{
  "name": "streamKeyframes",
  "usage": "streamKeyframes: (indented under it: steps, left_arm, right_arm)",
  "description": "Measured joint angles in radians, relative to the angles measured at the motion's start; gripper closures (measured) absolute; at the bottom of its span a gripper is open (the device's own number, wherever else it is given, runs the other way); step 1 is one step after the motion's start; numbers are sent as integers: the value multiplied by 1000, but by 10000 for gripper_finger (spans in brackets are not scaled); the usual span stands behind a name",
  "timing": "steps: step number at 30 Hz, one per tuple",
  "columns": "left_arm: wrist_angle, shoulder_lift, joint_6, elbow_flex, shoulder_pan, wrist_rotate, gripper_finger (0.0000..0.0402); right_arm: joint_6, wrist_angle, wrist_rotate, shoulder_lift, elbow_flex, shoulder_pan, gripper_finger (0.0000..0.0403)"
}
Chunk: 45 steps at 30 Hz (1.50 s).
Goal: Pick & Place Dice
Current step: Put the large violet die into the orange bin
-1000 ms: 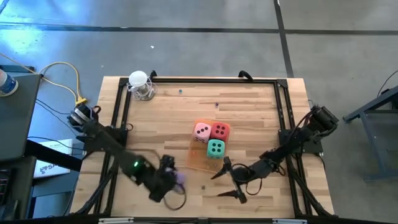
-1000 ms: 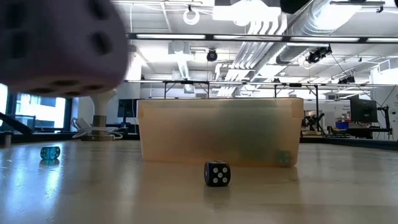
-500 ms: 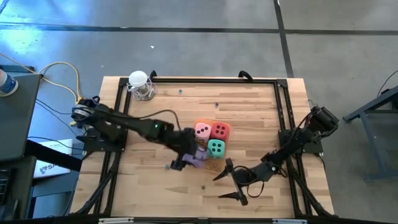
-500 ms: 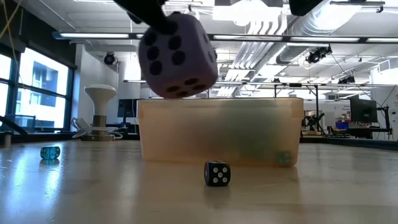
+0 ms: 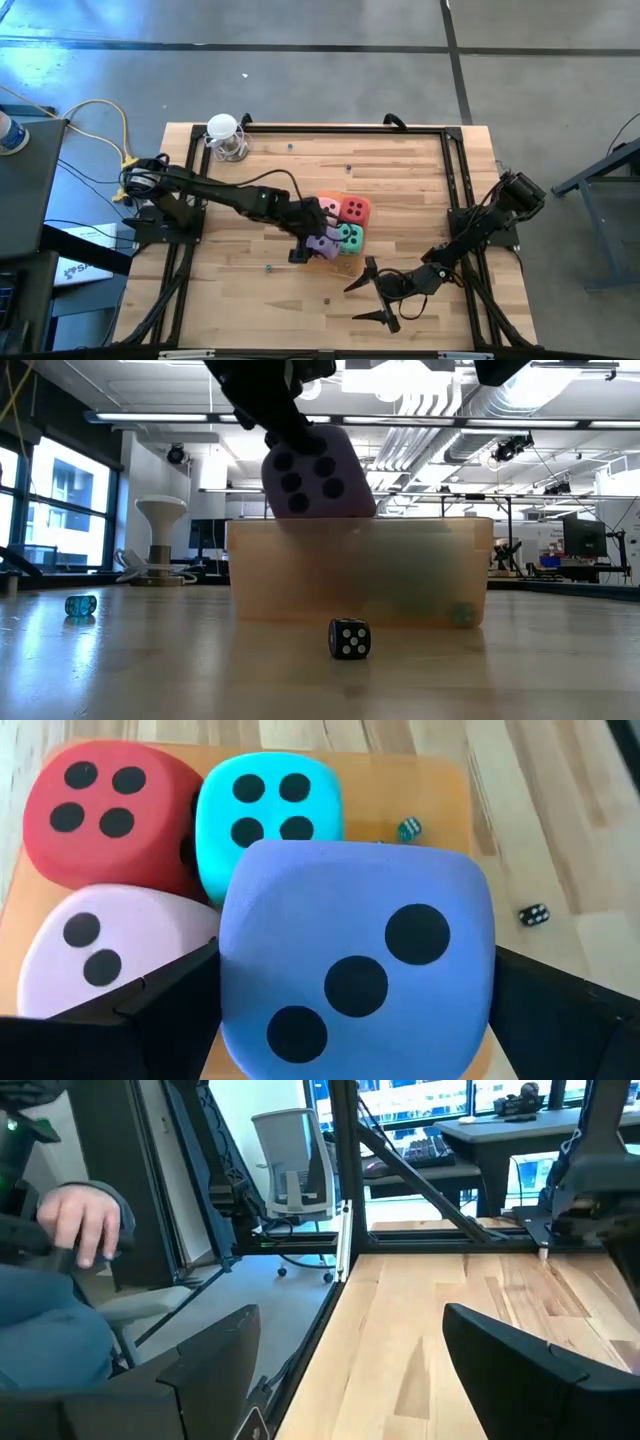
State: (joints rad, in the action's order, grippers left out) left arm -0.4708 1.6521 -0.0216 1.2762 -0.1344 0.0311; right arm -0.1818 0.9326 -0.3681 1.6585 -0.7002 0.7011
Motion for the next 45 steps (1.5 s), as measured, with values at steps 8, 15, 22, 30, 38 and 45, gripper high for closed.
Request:
streamKeyframes:
  steps: [8,15,22,30,38,45]
  left_arm:
    - [7,11,32,-1,-26,-34,23]
    - [-8,9,7,-3,-34,-85,22]
    - [-28,9,-8,-3,-31,-89,22]
    - [-21,18,-17,-3,-13,-139,22]
    - [-12,45,-53,-3,17,-138,22]
    - [29,49,-47,-3,14,-134,22]
  right_arm:
    - [1,-15,1,0,0,0,97]
    - [2,-17,1,0,0,0,97]
    - [3,-17,1,0,0,0,97]
    - [3,-17,1,0,0,0,97]
    - [3,-23,0,0,0,-4,97]
    - [7,-60,-65,0,0,-9,97]
